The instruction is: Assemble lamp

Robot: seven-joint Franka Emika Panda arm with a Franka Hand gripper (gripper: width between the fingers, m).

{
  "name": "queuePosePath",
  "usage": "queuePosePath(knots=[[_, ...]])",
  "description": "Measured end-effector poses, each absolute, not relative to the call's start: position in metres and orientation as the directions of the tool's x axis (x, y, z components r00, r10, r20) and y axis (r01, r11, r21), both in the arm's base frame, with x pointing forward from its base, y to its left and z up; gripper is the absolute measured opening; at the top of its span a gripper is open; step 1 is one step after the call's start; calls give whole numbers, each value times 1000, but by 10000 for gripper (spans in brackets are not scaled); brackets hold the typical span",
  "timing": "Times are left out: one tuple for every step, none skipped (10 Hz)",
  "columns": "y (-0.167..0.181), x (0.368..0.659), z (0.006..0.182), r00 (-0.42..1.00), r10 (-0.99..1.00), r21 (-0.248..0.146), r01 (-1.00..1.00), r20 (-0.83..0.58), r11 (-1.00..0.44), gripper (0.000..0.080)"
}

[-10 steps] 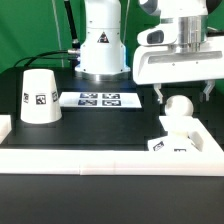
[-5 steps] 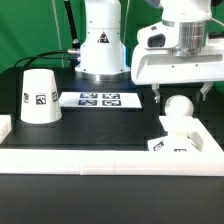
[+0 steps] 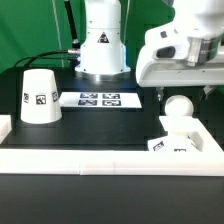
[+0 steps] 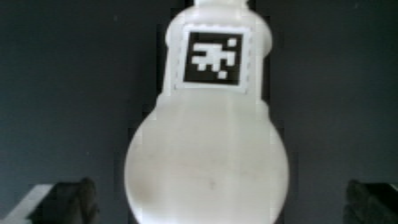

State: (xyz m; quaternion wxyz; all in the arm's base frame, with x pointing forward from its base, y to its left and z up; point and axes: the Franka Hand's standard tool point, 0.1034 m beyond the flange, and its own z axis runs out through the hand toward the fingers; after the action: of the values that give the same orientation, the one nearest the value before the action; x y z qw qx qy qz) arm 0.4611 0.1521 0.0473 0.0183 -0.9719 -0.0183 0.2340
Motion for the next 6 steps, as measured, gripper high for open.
queuePosePath(knots=[[149, 456, 45, 857, 59, -48, 40, -512, -998, 698], [147, 454, 44, 827, 60, -47, 40, -559, -998, 698], [144, 451, 42, 781, 59, -44, 40, -622, -998, 698], [142, 451, 38, 744, 57, -42, 39, -666, -998, 698], [140, 453, 35, 726, 54, -40, 36, -686, -999, 698], [139, 445, 36, 669, 51, -34, 38, -741, -999, 698]])
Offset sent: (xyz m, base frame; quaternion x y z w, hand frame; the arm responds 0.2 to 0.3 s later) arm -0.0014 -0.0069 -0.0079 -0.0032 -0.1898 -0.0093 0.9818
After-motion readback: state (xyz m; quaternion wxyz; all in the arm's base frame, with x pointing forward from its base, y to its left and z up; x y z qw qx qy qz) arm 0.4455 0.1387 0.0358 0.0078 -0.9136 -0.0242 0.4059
